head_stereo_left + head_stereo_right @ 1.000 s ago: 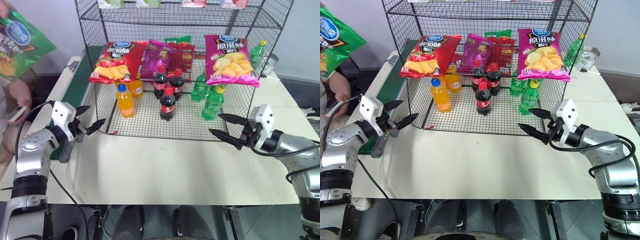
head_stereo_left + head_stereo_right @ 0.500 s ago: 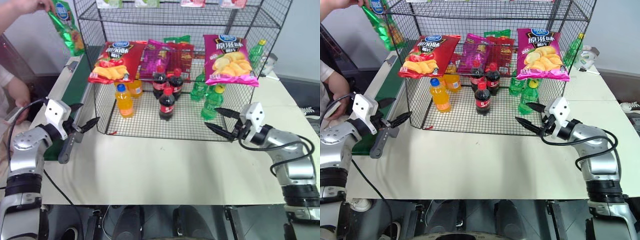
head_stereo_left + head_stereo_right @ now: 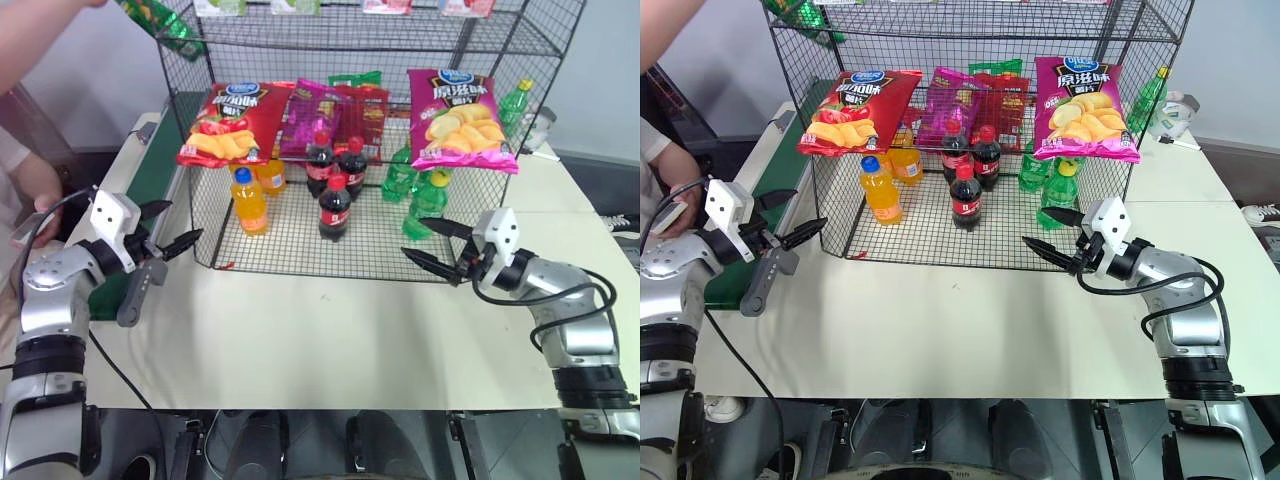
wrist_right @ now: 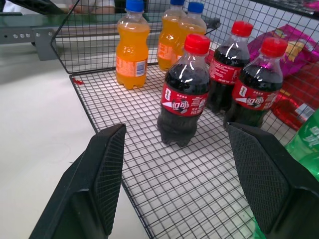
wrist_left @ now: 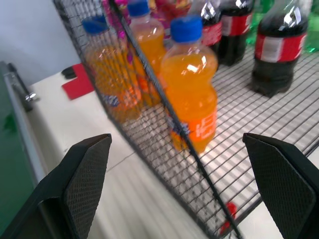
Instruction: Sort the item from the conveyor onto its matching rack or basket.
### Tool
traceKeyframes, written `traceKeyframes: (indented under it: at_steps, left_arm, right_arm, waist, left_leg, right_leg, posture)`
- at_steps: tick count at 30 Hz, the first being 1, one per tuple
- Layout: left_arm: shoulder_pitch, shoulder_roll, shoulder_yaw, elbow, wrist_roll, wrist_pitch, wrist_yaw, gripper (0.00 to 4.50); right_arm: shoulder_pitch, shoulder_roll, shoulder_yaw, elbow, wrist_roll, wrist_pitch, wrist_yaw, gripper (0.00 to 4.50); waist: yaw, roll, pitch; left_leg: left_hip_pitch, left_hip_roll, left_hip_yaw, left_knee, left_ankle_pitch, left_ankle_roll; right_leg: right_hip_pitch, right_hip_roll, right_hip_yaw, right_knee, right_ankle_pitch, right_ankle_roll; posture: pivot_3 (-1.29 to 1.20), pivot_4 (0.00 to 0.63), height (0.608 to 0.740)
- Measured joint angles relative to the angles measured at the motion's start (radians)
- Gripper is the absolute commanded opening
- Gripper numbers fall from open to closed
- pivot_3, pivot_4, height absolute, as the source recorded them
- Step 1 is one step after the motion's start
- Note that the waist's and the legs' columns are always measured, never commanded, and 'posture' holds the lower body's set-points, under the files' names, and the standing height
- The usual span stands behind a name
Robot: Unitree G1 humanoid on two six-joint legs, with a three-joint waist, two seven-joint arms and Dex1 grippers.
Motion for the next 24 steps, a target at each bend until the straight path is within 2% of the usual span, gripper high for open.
traceKeyframes:
  at_steps: [8, 16, 24]
  left_arm:
    - [0.055, 0.009, 0.037, -0.035, 0.002, -0.012, 0.033, 4.50]
    - [0.181, 0.010, 0.068, -0.141, 0.006, -0.016, 0.114, 4.50]
    - [0.204, 0.012, 0.126, -0.188, -0.005, -0.025, 0.144, 4.50]
  right_arm:
    - [0.053, -0.009, 0.012, -0.081, 0.148, 0.113, 0.141, 3.33]
    - [0.015, -0.026, 0.098, -0.086, 0.125, 0.170, 0.177, 3.33]
    - [-0.091, 0.003, 0.118, -0.061, 0.097, 0.162, 0.156, 3.33]
  waist:
    - [0.000, 0.000, 0.000]
    - [-0.001, 0.000, 0.000]
    - [0.000, 0.000, 0.000]
  left_leg:
    - [0.000, 0.000, 0.000, 0.000, 0.000, 0.000]
    - [0.000, 0.000, 0.000, 0.000, 0.000, 0.000]
    - [0.000, 0.000, -0.001, 0.000, 0.000, 0.000]
  right_leg:
    - [0.000, -0.002, 0.000, 0.000, 0.000, 0.000]
    - [0.000, -0.003, 0.000, 0.000, 0.000, 0.000]
    - [0.000, -0.003, 0.000, 0.000, 0.000, 0.000]
  posture:
    - [0.00, 0.150, 0.739]
    - [0.00, 0.150, 0.739]
    - [0.00, 0.150, 0.739]
